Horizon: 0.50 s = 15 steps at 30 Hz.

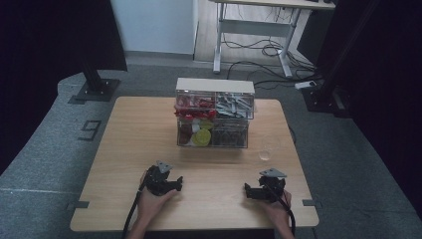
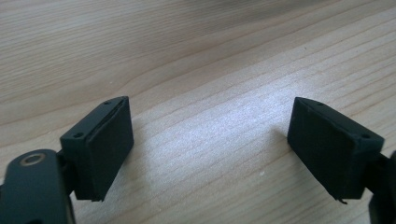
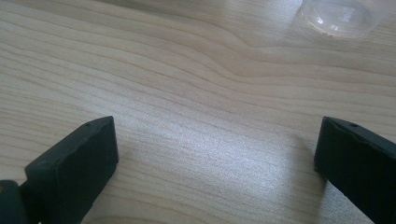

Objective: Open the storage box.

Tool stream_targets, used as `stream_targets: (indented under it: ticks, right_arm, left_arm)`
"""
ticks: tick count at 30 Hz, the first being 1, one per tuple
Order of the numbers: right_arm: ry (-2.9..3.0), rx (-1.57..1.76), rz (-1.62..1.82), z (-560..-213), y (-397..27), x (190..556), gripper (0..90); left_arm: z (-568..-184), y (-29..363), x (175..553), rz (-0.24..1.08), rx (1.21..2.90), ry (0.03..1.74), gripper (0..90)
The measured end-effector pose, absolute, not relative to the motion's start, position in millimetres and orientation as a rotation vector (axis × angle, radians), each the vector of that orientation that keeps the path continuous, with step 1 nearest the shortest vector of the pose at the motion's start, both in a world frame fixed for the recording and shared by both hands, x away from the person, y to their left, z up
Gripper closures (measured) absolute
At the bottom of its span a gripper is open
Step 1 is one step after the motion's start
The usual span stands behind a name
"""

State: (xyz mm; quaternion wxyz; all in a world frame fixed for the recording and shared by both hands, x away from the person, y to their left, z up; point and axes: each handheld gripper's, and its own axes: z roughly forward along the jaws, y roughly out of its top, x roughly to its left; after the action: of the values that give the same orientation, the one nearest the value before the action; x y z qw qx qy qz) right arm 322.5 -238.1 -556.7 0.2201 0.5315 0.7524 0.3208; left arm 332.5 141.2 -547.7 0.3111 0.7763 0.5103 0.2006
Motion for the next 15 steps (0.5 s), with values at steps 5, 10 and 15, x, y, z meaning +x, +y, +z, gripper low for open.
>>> stream_targets:
  ticks: [5,10,15]
  right_arm:
    - [2.080,1.471,0.886,-556.7,-238.0,322.6,0.0]
    - [2.072,1.468,0.889,-556.5,-238.4,320.2,1.8]
    - [2.070,1.463,0.894,-556.2,-238.7,318.3,3.6]
  left_arm:
    - [-547.4,142.0,332.0,0.536,2.036,1.359,16.8]
    - [-547.2,143.7,330.5,0.543,2.025,1.369,20.2]
    - [-544.1,145.3,327.6,0.567,2.007,1.367,21.4]
